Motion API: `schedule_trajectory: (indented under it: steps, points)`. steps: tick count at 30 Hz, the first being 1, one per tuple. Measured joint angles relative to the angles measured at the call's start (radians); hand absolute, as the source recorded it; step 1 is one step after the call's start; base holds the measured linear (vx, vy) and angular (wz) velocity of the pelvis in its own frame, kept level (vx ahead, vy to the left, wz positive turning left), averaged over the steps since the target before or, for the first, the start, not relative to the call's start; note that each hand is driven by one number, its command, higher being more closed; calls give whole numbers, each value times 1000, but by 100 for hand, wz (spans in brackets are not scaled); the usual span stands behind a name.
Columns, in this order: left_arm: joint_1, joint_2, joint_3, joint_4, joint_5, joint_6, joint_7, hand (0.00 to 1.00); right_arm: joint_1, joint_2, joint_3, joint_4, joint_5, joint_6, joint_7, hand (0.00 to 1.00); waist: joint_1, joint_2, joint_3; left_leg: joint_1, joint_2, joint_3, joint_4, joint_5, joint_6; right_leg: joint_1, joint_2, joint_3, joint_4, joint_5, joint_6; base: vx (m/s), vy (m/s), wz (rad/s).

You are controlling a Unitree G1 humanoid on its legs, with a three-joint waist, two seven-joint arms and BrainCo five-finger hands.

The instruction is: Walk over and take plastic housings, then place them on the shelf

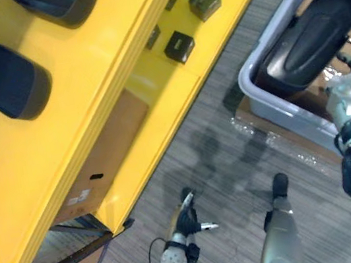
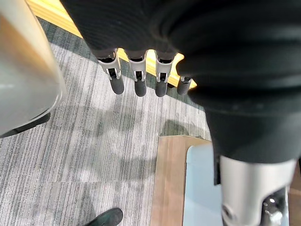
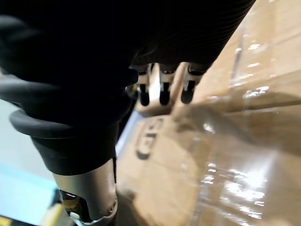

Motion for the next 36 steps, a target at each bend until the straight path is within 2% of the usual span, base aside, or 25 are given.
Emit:
schedule_trajectory:
  steps: [3,6,12,16,19,22,28,33,36]
  points:
    - [0,0,-2,0,-2,-8,1,0,-28,-2,-1,-3,-47,-15,-103,0,3,0,0,-3,-3,0,-8,10,-1,-11,-3,0,5,0,0,26,13,5]
    - [0,-1,-3,15,-40,-39,8,0,-57,-29,-15,-10,-81,-18,-242,0,2,0,0,2,-3,1,-12,12,-1,-10,-4,0,7,0,0,53,23,0]
    - [2,-1,-2,27,-73,-50,5,0,-67,-81,-47,-34,-84,-24,-332,0,-4,1,-1,21,-1,6,-19,12,-1,4,-3,3,7,-1,-1,5,9,-2]
    - [13,0,-2,26,-80,-67,-2,0,-79,-108,-77,-79,-84,-85,-383,0,-14,1,-1,30,1,11,-23,12,-2,10,-3,3,2,-1,-1,-4,12,-2]
    - [18,0,-2,25,-81,-67,-3,0,-88,-109,-76,-95,-84,-108,-373,0,-24,1,-1,31,2,13,-24,12,-2,13,-2,4,-5,1,-1,10,16,-2]
    - [18,0,-2,26,-81,-66,-4,0,-88,-108,-75,-108,-74,-108,-302,0,-27,1,-1,32,6,18,-27,12,-2,13,1,6,-13,5,-2,37,26,-4]
    - [18,0,-2,26,-116,-66,-9,0,-56,-74,-35,-99,-2,-118,-52,0,-20,1,-1,37,10,18,-40,14,-3,13,5,6,-14,6,-3,31,15,0]
    - [14,-3,-3,28,-116,-65,-9,0,-19,-15,-32,-49,43,-117,-7,0,-8,1,-1,45,4,14,-63,31,-4,13,0,2,-14,5,-3,5,7,4]
    - [12,-12,-2,34,-116,-64,-8,0,-13,-8,-15,-37,43,-96,15,0,2,6,-4,49,-3,11,-80,42,-4,13,-6,0,-12,5,-4,-3,10,6]
